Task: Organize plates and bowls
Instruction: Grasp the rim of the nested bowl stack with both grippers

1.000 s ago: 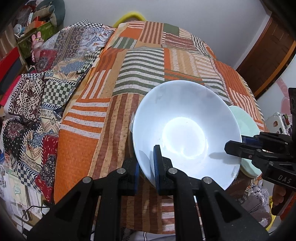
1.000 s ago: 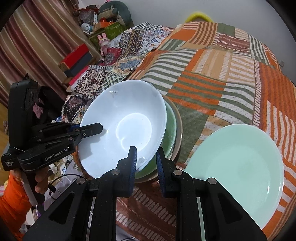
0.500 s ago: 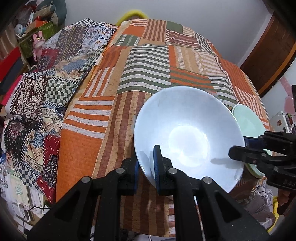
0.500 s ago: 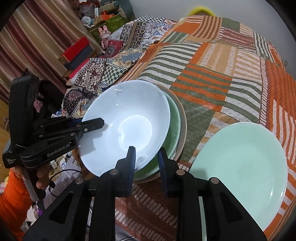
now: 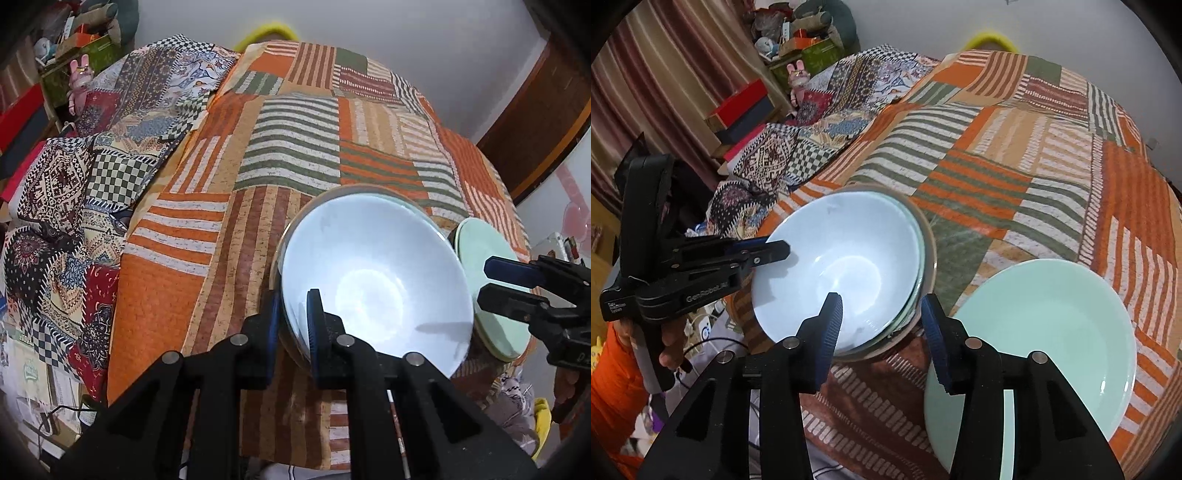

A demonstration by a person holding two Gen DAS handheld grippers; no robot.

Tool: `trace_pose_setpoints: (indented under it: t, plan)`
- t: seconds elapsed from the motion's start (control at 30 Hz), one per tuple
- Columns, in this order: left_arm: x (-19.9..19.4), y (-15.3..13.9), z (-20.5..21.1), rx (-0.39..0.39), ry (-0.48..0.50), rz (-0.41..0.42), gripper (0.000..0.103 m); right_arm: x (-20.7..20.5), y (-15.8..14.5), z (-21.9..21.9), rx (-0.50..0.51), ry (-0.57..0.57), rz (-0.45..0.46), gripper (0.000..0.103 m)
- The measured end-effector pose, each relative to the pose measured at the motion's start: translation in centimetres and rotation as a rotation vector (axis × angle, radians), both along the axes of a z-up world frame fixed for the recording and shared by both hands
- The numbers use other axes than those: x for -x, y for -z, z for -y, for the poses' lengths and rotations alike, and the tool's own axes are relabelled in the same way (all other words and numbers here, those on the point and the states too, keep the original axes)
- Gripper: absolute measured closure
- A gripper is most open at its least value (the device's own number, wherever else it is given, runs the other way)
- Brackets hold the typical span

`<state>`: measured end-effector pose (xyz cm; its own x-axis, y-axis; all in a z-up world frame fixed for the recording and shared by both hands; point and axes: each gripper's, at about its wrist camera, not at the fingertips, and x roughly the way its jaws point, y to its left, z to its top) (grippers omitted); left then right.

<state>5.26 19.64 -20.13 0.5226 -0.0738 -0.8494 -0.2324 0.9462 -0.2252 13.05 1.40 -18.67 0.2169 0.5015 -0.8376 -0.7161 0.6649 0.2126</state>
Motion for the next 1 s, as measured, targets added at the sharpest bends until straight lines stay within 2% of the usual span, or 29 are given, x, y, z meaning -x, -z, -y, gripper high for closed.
trace_pose_setpoints:
  t: [0.07, 0.17, 0.23, 0.43, 0.87, 1.0]
  plan:
    - [0.3, -0.5, -0.1, 0.002, -0.004, 0.013, 0.090, -0.2, -0.2, 0.2, -0.005, 0.007, 0.008, 0.062]
    - [0.9, -1.0, -0.6, 0.008, -0.020, 0.034, 0.069, -0.4, -0.3, 0.4, -0.014, 0.018, 0.016, 0.059]
    - [1.1, -0.9, -0.8, 0.010, -0.031, 0.039, 0.062, -0.6, -0.2, 0.5, -0.018, 0.029, 0.013, 0.056]
    - [0.7, 1.2, -1.3, 0.071, -0.030, -0.013, 0.062, -1.6, 1.0, -0.1, -0.005, 0.040, -0.019, 0.055]
    - [-0.9, 4.1, -0.5, 0.159, 0.021, -0.062, 0.062, -3.1, 3.5, -1.8, 0.028, 0.021, -0.087, 0.055]
    - [-1.3, 4.5, -0.5, 0.184, 0.028, -0.051, 0.064, -3.3, 4.3, -2.3, 0.045, -0.003, -0.105, 0.056]
